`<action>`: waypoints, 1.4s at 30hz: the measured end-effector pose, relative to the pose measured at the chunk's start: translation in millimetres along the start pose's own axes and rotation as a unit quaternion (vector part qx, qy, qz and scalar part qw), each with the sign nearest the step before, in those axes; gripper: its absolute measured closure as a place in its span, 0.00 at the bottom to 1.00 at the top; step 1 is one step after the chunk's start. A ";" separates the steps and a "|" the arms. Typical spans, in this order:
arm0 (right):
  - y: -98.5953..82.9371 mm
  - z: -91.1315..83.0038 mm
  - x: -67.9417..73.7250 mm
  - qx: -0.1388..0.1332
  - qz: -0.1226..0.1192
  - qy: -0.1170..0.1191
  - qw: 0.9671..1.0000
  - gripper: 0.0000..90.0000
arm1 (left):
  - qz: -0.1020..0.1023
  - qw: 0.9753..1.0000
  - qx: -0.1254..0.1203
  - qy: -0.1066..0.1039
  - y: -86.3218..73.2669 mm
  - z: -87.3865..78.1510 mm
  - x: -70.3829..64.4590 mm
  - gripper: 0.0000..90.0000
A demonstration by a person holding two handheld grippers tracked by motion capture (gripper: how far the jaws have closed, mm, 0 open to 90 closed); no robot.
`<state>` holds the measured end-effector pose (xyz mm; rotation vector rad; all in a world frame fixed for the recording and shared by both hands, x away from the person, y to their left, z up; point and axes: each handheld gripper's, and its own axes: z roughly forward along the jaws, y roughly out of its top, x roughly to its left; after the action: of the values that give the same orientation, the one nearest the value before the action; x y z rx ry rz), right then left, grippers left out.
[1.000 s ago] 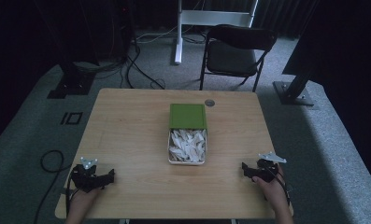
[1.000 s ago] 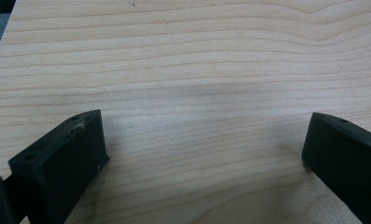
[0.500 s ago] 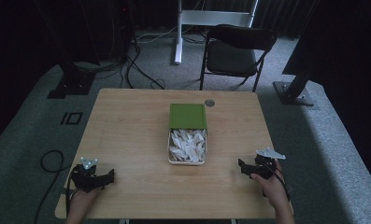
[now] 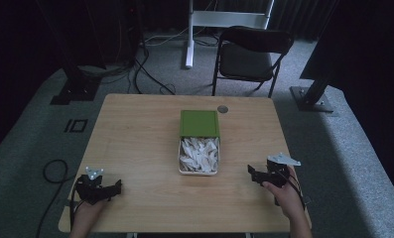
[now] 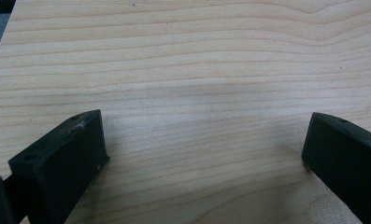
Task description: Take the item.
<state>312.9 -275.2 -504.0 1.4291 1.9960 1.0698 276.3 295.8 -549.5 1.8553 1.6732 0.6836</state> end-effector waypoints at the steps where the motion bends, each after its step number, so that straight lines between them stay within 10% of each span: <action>1: 1.9 -0.8 1.8 -0.002 -0.003 0.002 1.000 0.16 | 0.000 1.000 0.000 0.000 0.0 0.0 0.0 0.01; 42: 57.5 -5.9 74.2 -0.051 -0.087 0.099 0.990 0.22 | 0.000 1.000 0.000 0.000 0.0 0.0 0.0 0.01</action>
<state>315.3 -198.9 -449.0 1.1096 2.1237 1.2567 276.2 295.8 -549.5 1.8558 1.6731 0.6829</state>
